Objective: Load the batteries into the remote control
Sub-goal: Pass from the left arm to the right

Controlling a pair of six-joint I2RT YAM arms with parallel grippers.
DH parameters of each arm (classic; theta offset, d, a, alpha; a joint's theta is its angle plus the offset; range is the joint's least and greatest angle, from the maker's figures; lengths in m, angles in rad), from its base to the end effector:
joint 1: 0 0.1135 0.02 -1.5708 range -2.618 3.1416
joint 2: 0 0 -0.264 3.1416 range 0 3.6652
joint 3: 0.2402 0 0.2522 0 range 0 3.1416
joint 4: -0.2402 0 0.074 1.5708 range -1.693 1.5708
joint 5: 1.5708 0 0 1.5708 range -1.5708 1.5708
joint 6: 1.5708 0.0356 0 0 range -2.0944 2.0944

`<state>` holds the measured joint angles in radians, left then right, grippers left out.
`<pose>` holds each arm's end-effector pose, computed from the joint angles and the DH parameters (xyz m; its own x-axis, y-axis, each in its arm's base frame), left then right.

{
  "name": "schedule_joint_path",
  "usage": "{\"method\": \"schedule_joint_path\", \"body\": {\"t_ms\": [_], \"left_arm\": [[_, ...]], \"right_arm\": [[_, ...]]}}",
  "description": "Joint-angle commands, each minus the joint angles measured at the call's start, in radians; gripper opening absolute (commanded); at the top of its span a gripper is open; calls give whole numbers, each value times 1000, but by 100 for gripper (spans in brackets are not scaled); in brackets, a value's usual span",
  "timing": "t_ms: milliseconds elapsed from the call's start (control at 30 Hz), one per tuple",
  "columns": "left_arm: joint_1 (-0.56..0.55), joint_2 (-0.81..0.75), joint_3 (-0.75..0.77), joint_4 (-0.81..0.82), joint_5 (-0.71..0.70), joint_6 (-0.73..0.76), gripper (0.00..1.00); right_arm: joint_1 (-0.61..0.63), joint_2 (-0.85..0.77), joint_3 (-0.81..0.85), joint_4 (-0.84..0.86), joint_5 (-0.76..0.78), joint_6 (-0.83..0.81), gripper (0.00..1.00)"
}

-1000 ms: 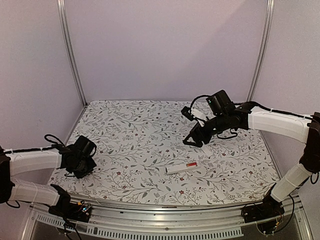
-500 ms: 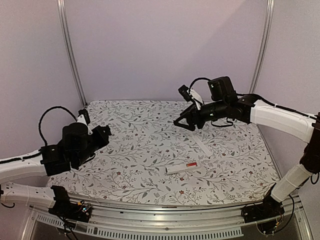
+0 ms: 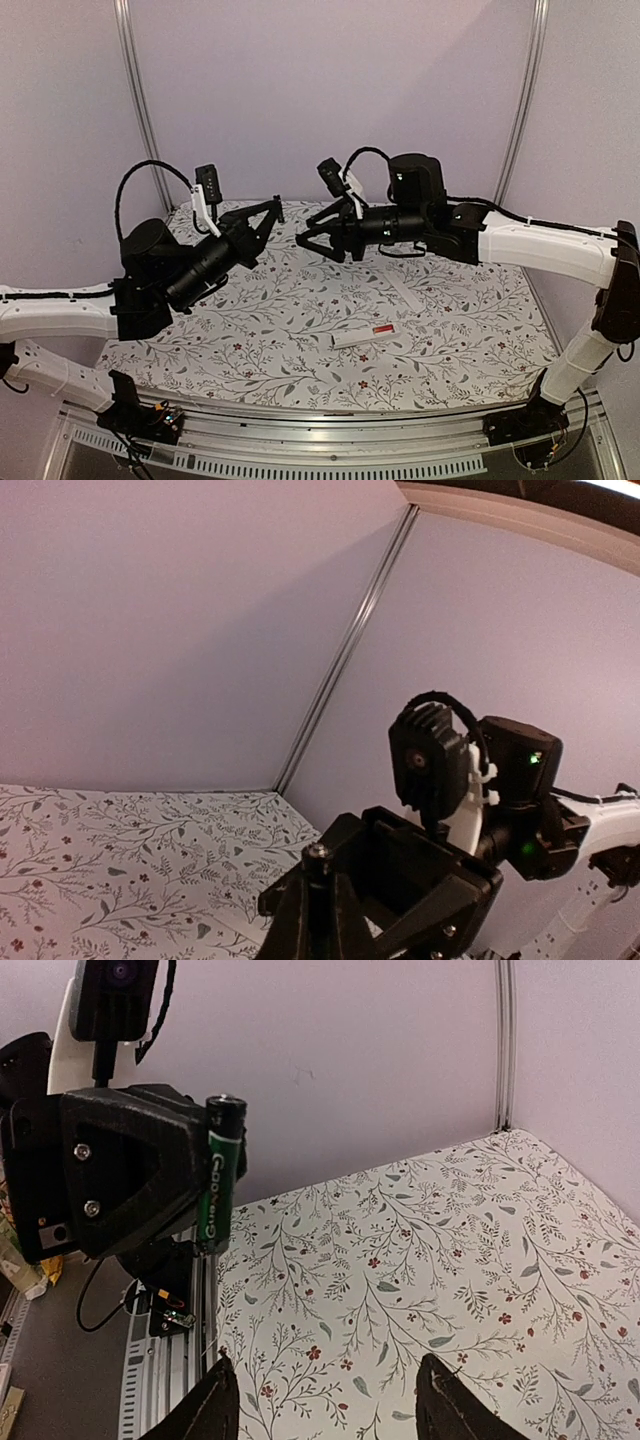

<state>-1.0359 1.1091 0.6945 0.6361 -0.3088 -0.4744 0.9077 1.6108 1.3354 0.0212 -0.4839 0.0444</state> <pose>0.1398 -0.2148 0.3298 -0.2057 -0.5065 -0.8373 0.6458 0.5726 -0.5050 0.2238 0.3134 0.3419 -0.1979 -0.1895 -0.9617 -0.9670 0.1986 0.1598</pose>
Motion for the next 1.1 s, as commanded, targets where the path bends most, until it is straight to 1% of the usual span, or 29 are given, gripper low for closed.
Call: {"method": "schedule_joint_path", "body": {"t_ms": [0, 100, 267, 767, 1000, 1067], "left_arm": [[-31, 48, 34, 97, 101, 102, 0], [-38, 62, 42, 99, 101, 115, 0], [-45, 63, 42, 90, 89, 135, 0], [-70, 94, 51, 57, 33, 193, 0], [-74, 109, 45, 60, 17, 206, 0], [-73, 109, 42, 60, 14, 212, 0]], "right_arm": [[32, 35, 33, 56, -2, -3, 56], [35, 48, 43, 66, -13, -2, 49], [38, 51, 50, 82, -36, -15, 41], [52, 10, 45, 105, -105, -89, 31], [52, 8, 47, 108, -130, -98, 29], [51, 6, 47, 109, -130, -100, 25]]}}
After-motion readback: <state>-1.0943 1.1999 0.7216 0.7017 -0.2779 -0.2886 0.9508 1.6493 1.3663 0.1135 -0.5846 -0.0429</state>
